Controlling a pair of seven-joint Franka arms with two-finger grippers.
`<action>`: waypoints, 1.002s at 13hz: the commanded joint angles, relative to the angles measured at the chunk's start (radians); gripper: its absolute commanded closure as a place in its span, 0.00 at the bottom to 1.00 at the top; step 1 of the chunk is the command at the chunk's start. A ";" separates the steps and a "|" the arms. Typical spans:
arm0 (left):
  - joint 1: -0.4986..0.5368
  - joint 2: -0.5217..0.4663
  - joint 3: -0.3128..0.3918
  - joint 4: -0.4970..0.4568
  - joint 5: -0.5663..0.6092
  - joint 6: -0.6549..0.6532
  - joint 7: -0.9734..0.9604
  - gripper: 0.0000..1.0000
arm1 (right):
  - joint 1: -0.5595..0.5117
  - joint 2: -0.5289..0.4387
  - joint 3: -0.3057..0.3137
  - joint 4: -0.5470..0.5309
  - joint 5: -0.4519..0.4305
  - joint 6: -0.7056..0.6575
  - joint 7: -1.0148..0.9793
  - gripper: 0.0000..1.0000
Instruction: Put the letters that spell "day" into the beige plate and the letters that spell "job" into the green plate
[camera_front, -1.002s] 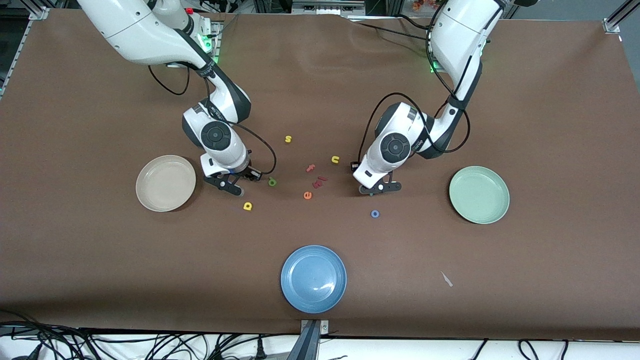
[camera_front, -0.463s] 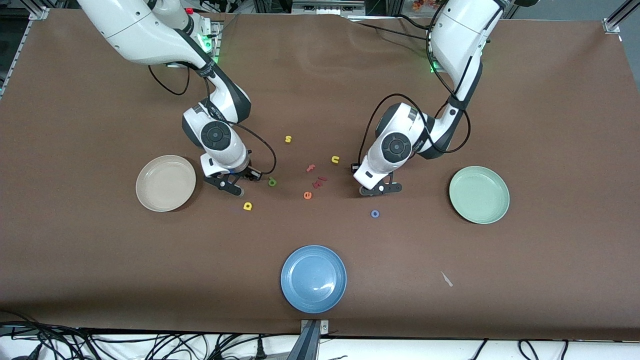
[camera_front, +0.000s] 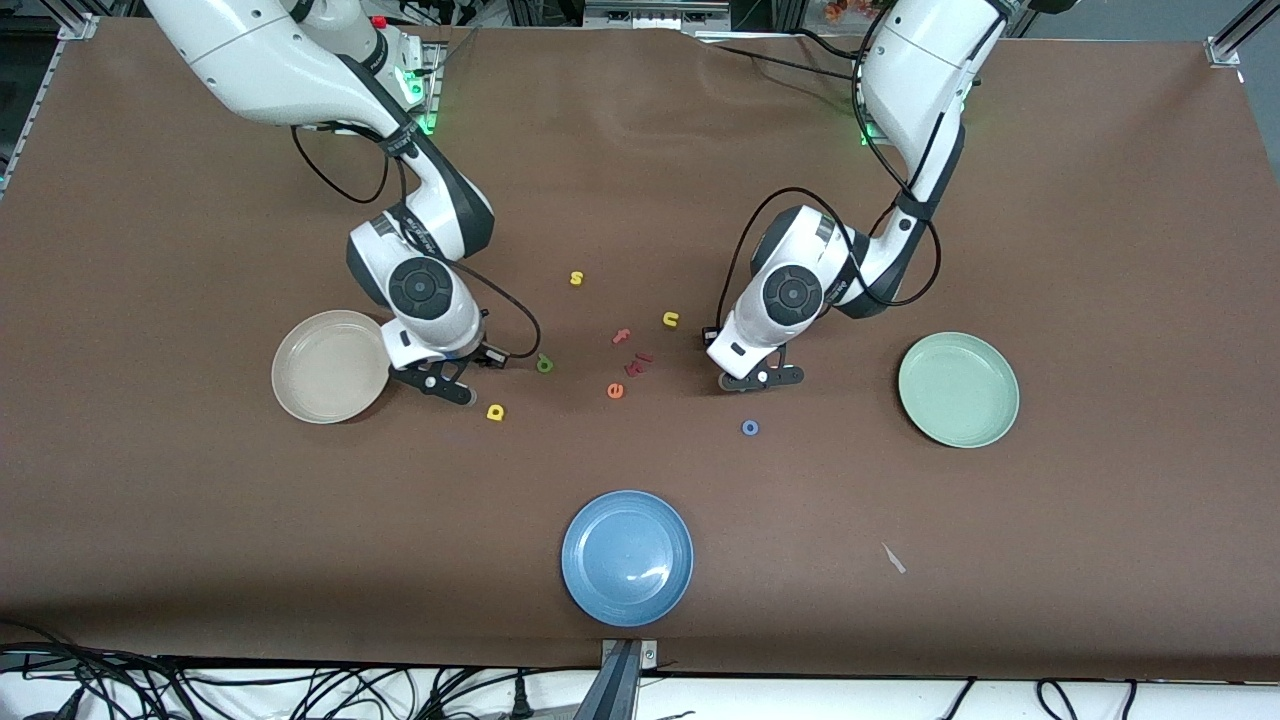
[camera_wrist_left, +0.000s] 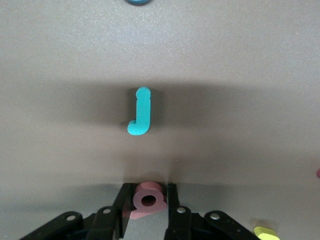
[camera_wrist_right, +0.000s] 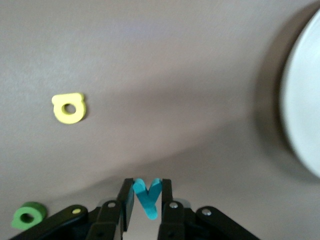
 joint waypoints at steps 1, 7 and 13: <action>0.002 -0.018 0.002 -0.014 0.026 0.000 0.010 0.76 | -0.009 -0.057 -0.048 -0.017 -0.012 -0.040 -0.166 1.00; 0.028 -0.069 0.004 -0.012 0.028 -0.076 0.016 0.82 | -0.021 -0.134 -0.166 -0.073 0.002 -0.031 -0.499 1.00; 0.204 -0.208 0.004 -0.010 0.028 -0.269 0.227 0.82 | -0.168 -0.137 -0.174 -0.115 0.137 0.054 -0.888 1.00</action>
